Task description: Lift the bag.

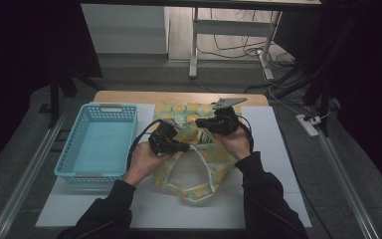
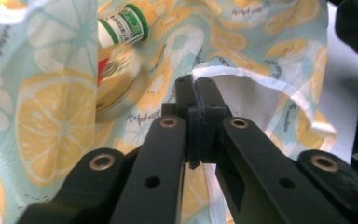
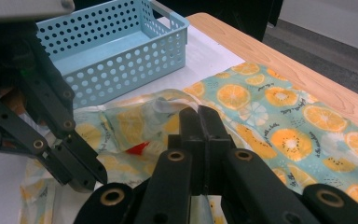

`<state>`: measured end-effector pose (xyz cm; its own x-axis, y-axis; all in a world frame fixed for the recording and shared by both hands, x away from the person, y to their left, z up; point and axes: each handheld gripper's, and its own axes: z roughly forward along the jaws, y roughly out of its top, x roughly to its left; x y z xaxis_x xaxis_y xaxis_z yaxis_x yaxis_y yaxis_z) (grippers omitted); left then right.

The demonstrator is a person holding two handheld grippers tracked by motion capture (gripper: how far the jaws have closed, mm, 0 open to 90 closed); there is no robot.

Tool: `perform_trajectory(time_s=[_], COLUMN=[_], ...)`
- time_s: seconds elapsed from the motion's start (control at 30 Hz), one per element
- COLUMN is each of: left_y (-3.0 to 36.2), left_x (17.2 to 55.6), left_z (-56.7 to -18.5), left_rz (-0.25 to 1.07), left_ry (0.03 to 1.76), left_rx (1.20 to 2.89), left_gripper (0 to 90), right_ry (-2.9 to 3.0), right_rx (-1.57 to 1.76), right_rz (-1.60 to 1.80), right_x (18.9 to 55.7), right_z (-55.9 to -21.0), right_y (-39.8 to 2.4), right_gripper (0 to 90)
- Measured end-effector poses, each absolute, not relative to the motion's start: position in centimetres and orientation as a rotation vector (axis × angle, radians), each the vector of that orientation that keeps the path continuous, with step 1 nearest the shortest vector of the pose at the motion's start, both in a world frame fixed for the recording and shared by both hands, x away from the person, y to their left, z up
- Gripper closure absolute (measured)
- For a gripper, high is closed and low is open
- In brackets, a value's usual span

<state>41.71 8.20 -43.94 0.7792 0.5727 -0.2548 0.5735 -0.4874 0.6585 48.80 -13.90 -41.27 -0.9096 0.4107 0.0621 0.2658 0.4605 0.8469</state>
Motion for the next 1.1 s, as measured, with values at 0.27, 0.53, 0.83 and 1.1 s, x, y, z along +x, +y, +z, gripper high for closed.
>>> perform_trajectory(time_s=[0.27, 0.53, 0.83, 1.1], left_y=[8.9, 9.4, 9.8, 10.3], left_x=[42.0, 42.2, 42.4, 42.9], left_z=[-42.5, -40.7, -37.6, -34.4], left_rz=[0.008, 0.023, 0.049, 0.074], left_ry=[0.847, 0.829, 0.796, 0.779], left_rx=[2.173, 2.14, 2.096, 2.048], left_gripper=[90.0, 90.0, 90.0, 90.0], right_ry=[2.559, 2.547, 2.532, 2.508], right_rx=[0.594, 0.572, 0.528, 0.501], right_rz=[1.433, 1.43, 1.434, 1.445], right_x=[48.8, 48.4, 47.7, 47.1], right_z=[-40.7, -39.6, -37.6, -35.4], right_y=[-13.7, -13.7, -13.4, -13.4], right_gripper=[90.0, 90.0, 90.0, 90.0])
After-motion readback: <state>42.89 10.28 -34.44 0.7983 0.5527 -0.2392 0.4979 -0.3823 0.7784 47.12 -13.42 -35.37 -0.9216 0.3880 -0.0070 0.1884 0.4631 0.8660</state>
